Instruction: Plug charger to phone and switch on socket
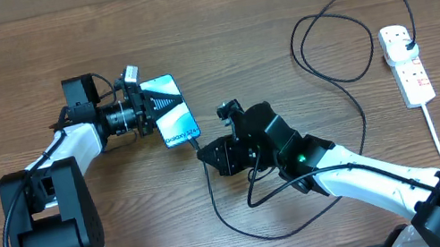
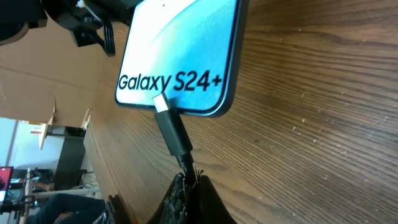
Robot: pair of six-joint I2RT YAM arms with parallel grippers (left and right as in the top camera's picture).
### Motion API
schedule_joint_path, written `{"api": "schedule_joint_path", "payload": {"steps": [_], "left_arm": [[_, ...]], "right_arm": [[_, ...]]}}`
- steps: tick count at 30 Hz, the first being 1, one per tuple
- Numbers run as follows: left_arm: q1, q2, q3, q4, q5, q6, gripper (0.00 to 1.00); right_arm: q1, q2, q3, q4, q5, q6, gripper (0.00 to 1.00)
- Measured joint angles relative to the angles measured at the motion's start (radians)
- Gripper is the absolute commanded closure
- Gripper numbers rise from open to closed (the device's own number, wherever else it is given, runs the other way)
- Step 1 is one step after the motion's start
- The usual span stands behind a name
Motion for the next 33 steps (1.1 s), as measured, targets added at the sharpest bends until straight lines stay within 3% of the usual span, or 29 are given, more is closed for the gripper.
{"api": "schedule_joint_path", "payload": {"steps": [19,33], "left_arm": [[0.0,0.0,0.0,0.0,0.001,-0.004,0.96],[0.0,0.0,0.0,-0.001,-0.016,-0.011,0.96]], "right_arm": [[-0.002,0.0,0.0,-0.001,-0.162,0.002,0.96],[-0.006,0.001,0.0,-0.52,0.025,0.043,0.96]]}}
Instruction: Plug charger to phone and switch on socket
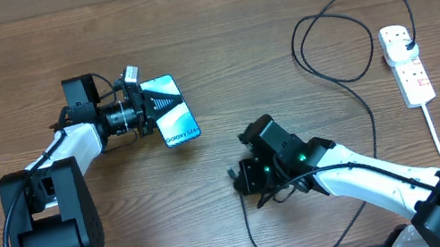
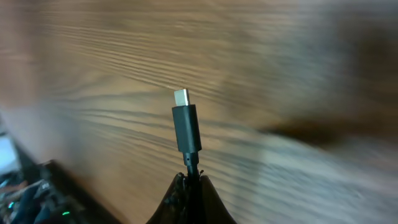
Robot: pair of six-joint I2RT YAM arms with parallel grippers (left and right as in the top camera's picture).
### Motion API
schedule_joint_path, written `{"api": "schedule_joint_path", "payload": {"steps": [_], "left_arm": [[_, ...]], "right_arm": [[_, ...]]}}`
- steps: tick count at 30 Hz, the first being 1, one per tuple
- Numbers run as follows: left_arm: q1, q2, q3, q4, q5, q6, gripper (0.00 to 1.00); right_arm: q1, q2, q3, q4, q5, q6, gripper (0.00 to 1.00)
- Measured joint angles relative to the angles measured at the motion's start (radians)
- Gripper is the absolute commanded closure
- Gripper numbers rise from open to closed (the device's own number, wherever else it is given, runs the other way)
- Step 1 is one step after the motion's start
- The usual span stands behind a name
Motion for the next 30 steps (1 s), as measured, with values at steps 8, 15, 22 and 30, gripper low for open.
{"api": "schedule_joint_path", "payload": {"steps": [8,15,22,30], "left_arm": [[0.0,0.0,0.0,0.0,-0.008,-0.011,0.96],[0.0,0.0,0.0,-0.002,-0.011,-0.014,0.96],[0.0,0.0,0.0,-0.002,-0.011,-0.014,0.96],[0.0,0.0,0.0,-0.002,-0.011,-0.014,0.96]], "right_arm": [[0.0,0.019,0.0,-0.042,0.104,0.063,0.96],[-0.002,0.11,0.005,0.046,0.14,0.079,0.96],[-0.002,0.13,0.029,0.057,0.127,0.091,0.78],[-0.002,0.13,0.032,0.061,0.124,0.089,0.8]]}}
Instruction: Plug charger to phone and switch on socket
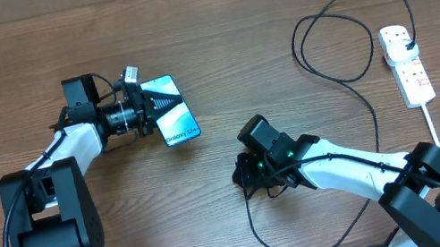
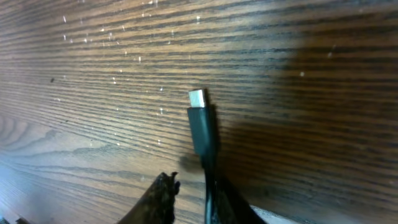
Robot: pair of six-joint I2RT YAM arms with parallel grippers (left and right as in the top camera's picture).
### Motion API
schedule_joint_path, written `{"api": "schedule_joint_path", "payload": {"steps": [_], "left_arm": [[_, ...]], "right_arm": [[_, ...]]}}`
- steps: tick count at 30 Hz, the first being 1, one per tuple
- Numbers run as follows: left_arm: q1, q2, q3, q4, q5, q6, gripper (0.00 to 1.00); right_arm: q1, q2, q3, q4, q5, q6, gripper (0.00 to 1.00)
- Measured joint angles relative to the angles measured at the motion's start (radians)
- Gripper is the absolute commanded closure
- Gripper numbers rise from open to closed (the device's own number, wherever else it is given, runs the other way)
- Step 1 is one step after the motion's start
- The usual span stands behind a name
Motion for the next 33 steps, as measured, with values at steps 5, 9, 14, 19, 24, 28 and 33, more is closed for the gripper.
{"api": "schedule_joint_path", "payload": {"steps": [5,9,14,19,24,28,33], "left_arm": [[0.0,0.0,0.0,0.0,0.0,0.0,0.96],[0.0,0.0,0.0,0.0,0.0,0.0,0.96],[0.0,0.0,0.0,0.0,0.0,0.0,0.96],[0.0,0.0,0.0,0.0,0.0,0.0,0.96],[0.0,0.0,0.0,0.0,0.0,0.0,0.96],[0.0,0.0,0.0,0.0,0.0,0.0,0.96],[0.0,0.0,0.0,0.0,0.0,0.0,0.96]], "right_arm": [[0.0,0.0,0.0,0.006,0.016,-0.001,0.78],[0.001,0.0,0.0,0.019,0.028,0.0,0.7],[0.001,0.0,0.004,0.027,0.034,-0.002,0.66],[0.001,0.0,0.004,0.021,0.043,-0.005,0.77],[0.001,0.0,0.004,0.015,0.053,-0.005,0.8],[0.001,0.003,0.004,0.01,0.059,-0.006,0.94],[-0.006,0.01,0.003,0.012,0.043,-0.01,0.96]]}}
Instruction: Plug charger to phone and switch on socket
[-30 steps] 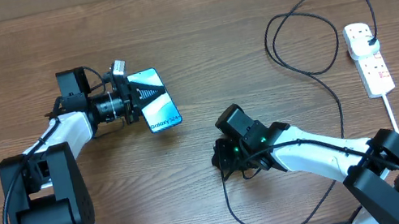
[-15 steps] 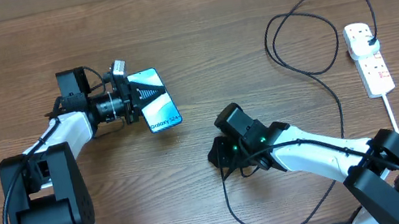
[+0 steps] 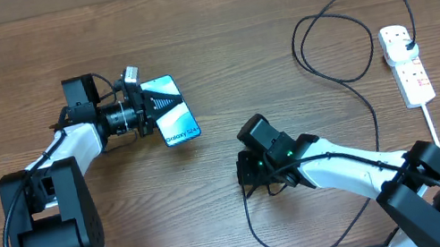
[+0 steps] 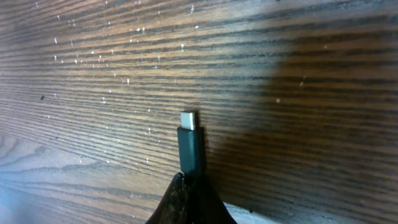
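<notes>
The phone [image 3: 172, 109], its lit screen reading Galaxy S24+, lies tilted left of the table's middle. My left gripper [image 3: 143, 110] is shut on its left edge. My right gripper [image 3: 249, 182] is low over the wood, well to the phone's right and nearer the front. In the right wrist view that gripper [image 4: 190, 178] is shut on the black USB-C plug [image 4: 189, 144], whose metal tip points away over bare wood. The plug's black cable [image 3: 373, 128] loops back to the white socket strip [image 3: 406, 63] at the far right.
A white lead [image 3: 433, 131] runs from the socket strip toward the front right corner. Slack black cable curls on the table in front of my right arm [image 3: 263, 241] and in a big loop at the back [image 3: 340, 30].
My right gripper's fingers were apart with the plug lying beside one of them. Now they are shut on the plug's base. The arm has barely shifted. Phone and left gripper are unmoved.
First my right gripper held the plug at the phone's bottom edge. Then it was away to the right and front, still holding the plug. Later its fingers stood apart around the plug low over the wood, and now they are shut on it again.
</notes>
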Robot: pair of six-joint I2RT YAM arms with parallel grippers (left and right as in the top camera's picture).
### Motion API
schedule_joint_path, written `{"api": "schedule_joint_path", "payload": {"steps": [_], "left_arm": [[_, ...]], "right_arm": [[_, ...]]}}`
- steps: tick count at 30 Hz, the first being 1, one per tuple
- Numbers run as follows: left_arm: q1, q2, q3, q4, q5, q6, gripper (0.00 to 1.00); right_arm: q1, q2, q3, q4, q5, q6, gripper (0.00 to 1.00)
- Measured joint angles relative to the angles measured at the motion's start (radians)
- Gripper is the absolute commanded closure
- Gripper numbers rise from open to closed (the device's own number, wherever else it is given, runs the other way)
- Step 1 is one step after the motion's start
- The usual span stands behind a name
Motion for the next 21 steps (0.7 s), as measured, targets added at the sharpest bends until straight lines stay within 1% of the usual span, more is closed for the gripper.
{"api": "schedule_joint_path", "payload": {"steps": [2,5,7,11,13,17,21], "left_arm": [[0.0,0.0,0.0,0.0,0.0,-0.001,0.96],[0.0,0.0,0.0,0.0,0.0,-0.003,0.96],[0.0,0.0,0.0,0.0,0.0,-0.003,0.96],[0.0,0.0,0.0,0.0,0.0,-0.016,0.96],[0.0,0.0,0.0,0.0,0.0,-0.035,0.96],[0.0,0.0,0.0,0.0,0.0,-0.061,0.96],[0.0,0.0,0.0,0.0,0.0,-0.077,0.96]], "right_arm": [[-0.011,0.0,-0.002,0.011,-0.032,-0.019,0.96],[-0.036,0.0,-0.013,0.08,-0.131,-0.055,0.96],[-0.053,0.0,-0.016,0.161,-0.23,-0.08,0.96],[-0.07,-0.002,-0.019,0.42,-0.481,-0.124,0.96],[-0.07,-0.006,-0.019,0.481,-0.576,-0.129,0.96],[-0.07,-0.007,-0.019,0.493,-0.673,-0.132,0.96],[-0.07,-0.007,-0.02,0.543,-0.686,-0.134,0.96]]}}
